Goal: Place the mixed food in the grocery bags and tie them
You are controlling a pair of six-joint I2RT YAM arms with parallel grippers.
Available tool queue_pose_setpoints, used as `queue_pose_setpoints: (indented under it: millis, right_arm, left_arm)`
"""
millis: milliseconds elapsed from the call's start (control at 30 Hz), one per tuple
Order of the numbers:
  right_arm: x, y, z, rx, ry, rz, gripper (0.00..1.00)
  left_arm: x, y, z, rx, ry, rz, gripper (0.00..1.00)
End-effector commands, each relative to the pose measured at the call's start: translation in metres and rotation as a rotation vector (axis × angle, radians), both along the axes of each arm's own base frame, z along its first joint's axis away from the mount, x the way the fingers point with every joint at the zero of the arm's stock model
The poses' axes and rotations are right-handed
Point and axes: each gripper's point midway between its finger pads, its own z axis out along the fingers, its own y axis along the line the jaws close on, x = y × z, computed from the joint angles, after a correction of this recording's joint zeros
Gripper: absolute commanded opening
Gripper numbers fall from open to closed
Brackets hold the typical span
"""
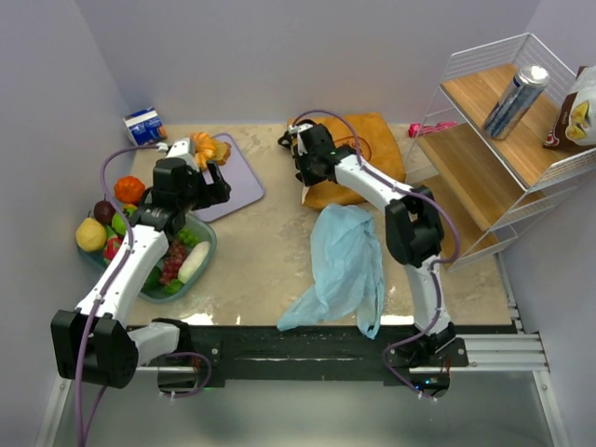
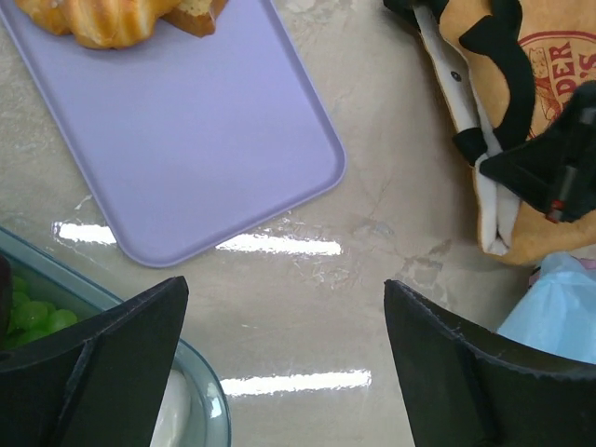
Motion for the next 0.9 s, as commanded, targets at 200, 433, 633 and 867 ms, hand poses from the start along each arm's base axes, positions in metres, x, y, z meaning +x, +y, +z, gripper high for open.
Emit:
queue_pose_setpoints:
  millis: [200,433,633,867]
  right_arm:
    - [-0.055,0.041,0.227,0.352,-0.382,0.226,0.0]
    - [-0.108,0.025,0.321,0.46,-0.496,0.238,0.0]
    - [-0.179,0.02,0.309,0.655,-0.412,0.257,0.0]
    - [-0.208,-0.009,0.284,0.641,-0.361,0.199,0.0]
  left_arm:
    - [-0.028,-0.022,0.093,-0.085,-0.399,-0.153,0.94]
    - [-0.077,-0.05,0.139,-0.214,-0.394,-0.325,0.96]
    - [-0.119,-0.066,0.163,-0.334,-0.436,-0.421,0.97]
    - [-0.132,-0.048,0.152,-0.15,-0.534,-0.418,0.97]
